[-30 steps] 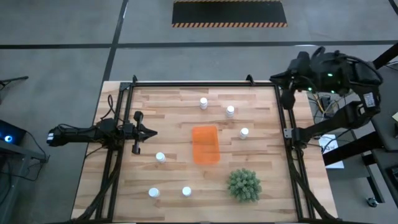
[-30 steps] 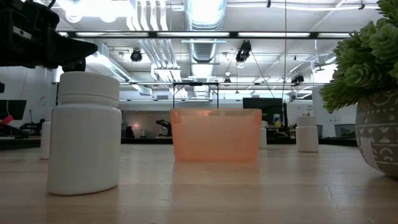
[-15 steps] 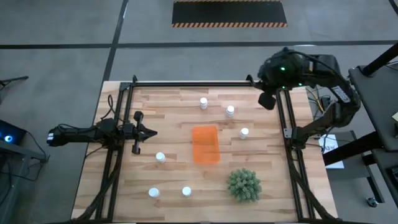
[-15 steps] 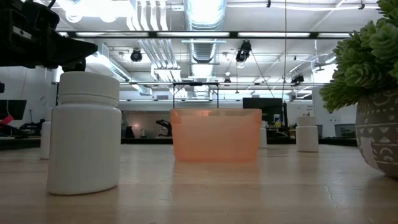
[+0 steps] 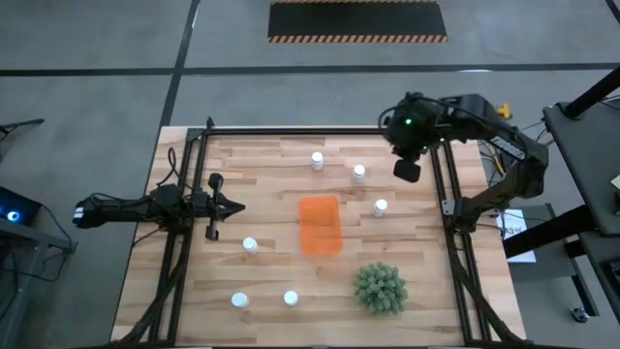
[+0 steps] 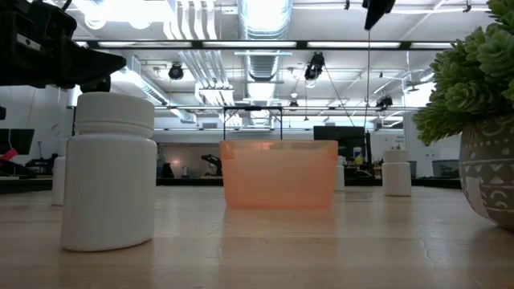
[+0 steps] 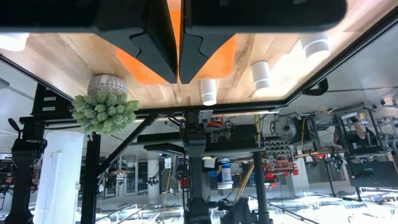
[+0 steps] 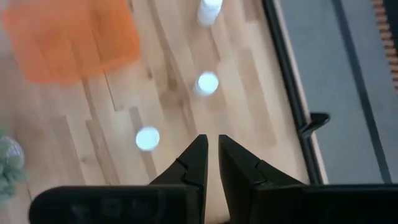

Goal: Pick and place pill bottles into a basket
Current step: Put the white pill bottle into the orange bin

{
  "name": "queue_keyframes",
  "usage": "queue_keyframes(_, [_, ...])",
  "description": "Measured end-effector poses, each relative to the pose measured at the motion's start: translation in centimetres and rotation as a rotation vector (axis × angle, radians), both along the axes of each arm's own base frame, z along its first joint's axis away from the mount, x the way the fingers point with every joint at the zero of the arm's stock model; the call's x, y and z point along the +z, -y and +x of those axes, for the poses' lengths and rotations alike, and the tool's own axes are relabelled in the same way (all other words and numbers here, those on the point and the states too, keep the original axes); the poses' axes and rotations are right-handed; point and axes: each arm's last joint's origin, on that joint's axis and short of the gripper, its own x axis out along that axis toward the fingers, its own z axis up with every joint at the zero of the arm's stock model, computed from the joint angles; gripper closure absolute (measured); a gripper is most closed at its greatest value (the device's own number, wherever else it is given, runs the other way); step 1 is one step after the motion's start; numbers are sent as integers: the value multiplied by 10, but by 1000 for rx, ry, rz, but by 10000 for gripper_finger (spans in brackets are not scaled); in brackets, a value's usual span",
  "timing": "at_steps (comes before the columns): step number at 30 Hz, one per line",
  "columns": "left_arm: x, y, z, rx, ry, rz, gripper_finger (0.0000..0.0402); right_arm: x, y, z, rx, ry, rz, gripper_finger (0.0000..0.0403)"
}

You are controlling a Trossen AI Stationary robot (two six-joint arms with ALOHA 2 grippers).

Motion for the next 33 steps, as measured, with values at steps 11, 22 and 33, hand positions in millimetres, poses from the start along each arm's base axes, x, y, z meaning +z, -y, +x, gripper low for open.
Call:
queue_keyframes(11, [0,0,0,0,0,0,401,-52,3,15,61,-119,65,374])
queue_keyframes(22, [0,0,0,0,0,0,401,-79,0,18,138,-169,172,374])
queue_keyframes(33, [0,0,0,0,0,0,401,-99,-2,20,193,-211,186,364])
